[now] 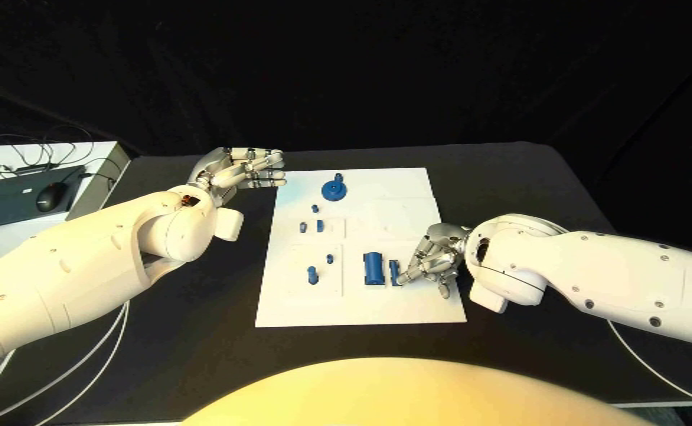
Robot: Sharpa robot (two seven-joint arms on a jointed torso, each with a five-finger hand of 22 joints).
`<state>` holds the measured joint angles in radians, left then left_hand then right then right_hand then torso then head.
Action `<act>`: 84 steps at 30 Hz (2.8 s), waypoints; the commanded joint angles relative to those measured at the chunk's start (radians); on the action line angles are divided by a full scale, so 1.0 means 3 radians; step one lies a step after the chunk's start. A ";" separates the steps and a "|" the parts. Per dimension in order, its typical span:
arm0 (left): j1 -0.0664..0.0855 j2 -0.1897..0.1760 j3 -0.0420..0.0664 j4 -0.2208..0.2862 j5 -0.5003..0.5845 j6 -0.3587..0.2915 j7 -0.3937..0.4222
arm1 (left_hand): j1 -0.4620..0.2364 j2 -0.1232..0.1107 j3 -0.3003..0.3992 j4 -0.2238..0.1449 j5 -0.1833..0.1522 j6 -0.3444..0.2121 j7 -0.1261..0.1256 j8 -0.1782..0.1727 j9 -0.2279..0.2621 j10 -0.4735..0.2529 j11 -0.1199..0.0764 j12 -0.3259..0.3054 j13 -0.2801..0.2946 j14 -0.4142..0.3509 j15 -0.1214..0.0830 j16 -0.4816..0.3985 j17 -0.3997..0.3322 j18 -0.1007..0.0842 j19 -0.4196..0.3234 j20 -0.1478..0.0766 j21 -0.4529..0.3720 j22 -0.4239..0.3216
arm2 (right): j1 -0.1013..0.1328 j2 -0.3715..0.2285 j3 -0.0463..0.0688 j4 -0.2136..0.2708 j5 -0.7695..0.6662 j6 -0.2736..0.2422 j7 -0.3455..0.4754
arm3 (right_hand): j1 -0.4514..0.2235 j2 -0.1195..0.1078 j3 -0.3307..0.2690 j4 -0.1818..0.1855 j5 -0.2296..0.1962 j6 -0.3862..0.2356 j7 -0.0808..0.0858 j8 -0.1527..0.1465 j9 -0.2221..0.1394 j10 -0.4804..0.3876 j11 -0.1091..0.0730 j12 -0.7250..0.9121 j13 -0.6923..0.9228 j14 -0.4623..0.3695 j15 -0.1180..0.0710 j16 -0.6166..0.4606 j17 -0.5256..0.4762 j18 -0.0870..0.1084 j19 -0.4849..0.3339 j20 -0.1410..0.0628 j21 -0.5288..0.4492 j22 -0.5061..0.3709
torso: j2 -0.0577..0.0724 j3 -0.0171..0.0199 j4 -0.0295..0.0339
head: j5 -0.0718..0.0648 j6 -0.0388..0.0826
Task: Assemble the parts on the task board
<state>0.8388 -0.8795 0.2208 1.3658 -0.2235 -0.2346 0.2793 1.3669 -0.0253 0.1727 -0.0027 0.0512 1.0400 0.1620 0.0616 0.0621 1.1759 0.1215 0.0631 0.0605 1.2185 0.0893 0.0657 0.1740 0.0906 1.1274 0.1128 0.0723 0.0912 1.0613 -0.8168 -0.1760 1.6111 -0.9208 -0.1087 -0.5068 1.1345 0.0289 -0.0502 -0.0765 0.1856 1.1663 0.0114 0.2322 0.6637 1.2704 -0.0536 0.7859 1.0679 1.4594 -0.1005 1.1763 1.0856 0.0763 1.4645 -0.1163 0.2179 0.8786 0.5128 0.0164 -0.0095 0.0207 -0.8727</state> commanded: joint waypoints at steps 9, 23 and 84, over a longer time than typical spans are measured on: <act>-0.0002 -0.0004 0.0001 0.0008 0.0006 0.0051 0.0029 | 0.0004 0.0020 0.0002 0.0010 -0.0001 -0.0003 0.0006 0.0006 0.0001 -0.0020 -0.0009 -0.0006 0.0000 -0.0009 0.0000 -0.0003 0.0005 -0.0023 0.0027 0.0004 0.0013 -0.0004 | -0.0039 0.0053 0.0001 -0.0036 -0.0054 -0.0046 -0.0066 | -0.0010 -0.0002 0.0005 0.0025 0.0003 -0.0019 -0.0011 0.0043 0.0002 0.0042 -0.0010 0.0028 0.0020 -0.0003 -0.0031 0.0018 0.0006 -0.0033 0.0115 -0.0022 0.0017 0.0002 | 0.0003 0.0002 -0.0004 | 0.0013 0.0000; -0.0002 -0.0010 0.0001 0.0010 0.0006 0.0052 0.0027 | 0.0004 0.0020 0.0002 0.0010 -0.0001 -0.0003 0.0006 0.0006 0.0001 -0.0020 -0.0009 -0.0006 0.0000 -0.0009 0.0000 -0.0003 0.0005 -0.0023 0.0027 0.0004 0.0013 -0.0004 | -0.0043 0.0064 0.0001 -0.0075 -0.0072 -0.0125 -0.0100 | -0.0051 0.0039 0.0008 0.0058 0.0093 -0.0025 -0.0018 0.0071 -0.0001 0.0059 -0.0016 0.0042 0.0037 -0.0003 -0.0035 0.0019 0.0002 -0.0035 0.0115 -0.0025 0.0023 0.0001 | 0.0000 0.0002 -0.0003 | 0.0010 0.0000; -0.0002 0.0011 0.0001 -0.0004 0.0006 0.0065 0.0033 | -0.0003 0.0013 0.0001 0.0010 -0.0001 -0.0003 0.0005 0.0006 0.0001 -0.0022 -0.0008 -0.0007 0.0000 -0.0009 0.0001 -0.0003 0.0005 -0.0023 0.0028 0.0004 0.0014 -0.0005 | 0.0015 -0.0179 0.0041 -0.0001 0.0605 -0.0791 0.0871 | -0.0103 -0.0382 -0.0040 0.0428 0.0102 -0.0178 0.0105 -0.0079 -0.0144 -0.0155 0.0071 -0.0119 -0.0154 -0.0021 0.0029 -0.0103 -0.0128 0.0018 0.0104 0.0043 -0.0047 -0.0095 | -0.0007 -0.0001 -0.0005 | -0.0015 0.0000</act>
<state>0.8388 -0.8792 0.2208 1.3645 -0.2235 -0.2330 0.2771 1.3669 -0.0254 0.1727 -0.0027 0.0512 1.0400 0.1620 0.0616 0.0621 1.1759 0.1215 0.0631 0.0605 1.2185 0.0893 0.0657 0.1739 0.0906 1.1273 0.1127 0.0723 0.0905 1.0626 -0.8665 -0.1650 1.6116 -0.8056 -0.2636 -0.3367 1.1034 -0.0851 -0.0604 0.0488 0.2146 1.1106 0.0430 0.2126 0.6213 1.2306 -0.0319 0.7459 1.0223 1.4517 -0.0997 1.1493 1.0481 0.0764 1.4649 -0.1078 0.2099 0.8507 0.5112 0.0168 -0.0112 0.0183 -0.8727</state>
